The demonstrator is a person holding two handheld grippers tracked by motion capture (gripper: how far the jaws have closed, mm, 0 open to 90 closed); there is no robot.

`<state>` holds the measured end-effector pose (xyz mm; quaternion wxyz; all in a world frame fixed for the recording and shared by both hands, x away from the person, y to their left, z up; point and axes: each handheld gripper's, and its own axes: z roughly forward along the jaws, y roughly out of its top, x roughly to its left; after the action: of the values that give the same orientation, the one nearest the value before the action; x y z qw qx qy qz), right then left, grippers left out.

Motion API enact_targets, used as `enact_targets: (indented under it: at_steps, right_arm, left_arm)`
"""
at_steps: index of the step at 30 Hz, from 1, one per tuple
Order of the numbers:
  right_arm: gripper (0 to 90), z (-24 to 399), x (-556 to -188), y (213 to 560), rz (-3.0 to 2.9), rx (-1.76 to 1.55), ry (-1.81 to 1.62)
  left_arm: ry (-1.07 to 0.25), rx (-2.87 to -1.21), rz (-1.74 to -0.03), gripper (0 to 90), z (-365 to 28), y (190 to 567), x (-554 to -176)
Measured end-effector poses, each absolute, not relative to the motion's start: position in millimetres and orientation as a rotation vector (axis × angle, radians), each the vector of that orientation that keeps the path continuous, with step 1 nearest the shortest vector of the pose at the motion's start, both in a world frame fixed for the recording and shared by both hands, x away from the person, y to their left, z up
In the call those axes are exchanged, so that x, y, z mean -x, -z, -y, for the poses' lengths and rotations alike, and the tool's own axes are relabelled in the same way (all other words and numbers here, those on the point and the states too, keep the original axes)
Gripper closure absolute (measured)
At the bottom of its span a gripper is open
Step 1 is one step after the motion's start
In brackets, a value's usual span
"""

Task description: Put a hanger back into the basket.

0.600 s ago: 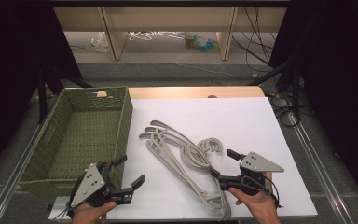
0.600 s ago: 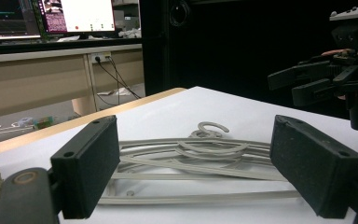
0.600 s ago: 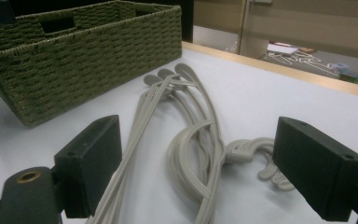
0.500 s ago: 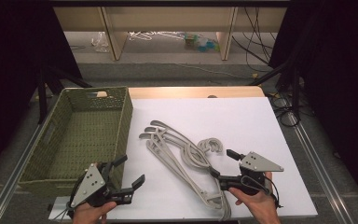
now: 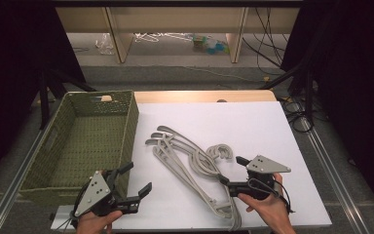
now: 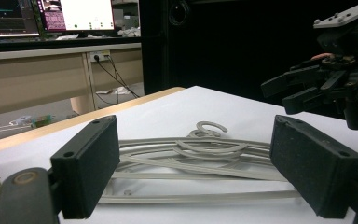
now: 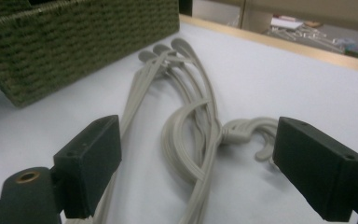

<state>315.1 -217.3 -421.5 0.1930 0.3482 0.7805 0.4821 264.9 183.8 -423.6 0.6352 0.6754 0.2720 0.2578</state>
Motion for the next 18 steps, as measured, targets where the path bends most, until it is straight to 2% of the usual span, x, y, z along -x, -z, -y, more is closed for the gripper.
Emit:
enact_targets:
  at_steps: [18]
  right_arm:
    - [24.1,198.6,-356.6,438.7,-2.497,-1.052,-1.027]
  left_arm:
    - [-0.596,-1.546,-0.622,15.7,-185.2,423.8,-266.1]
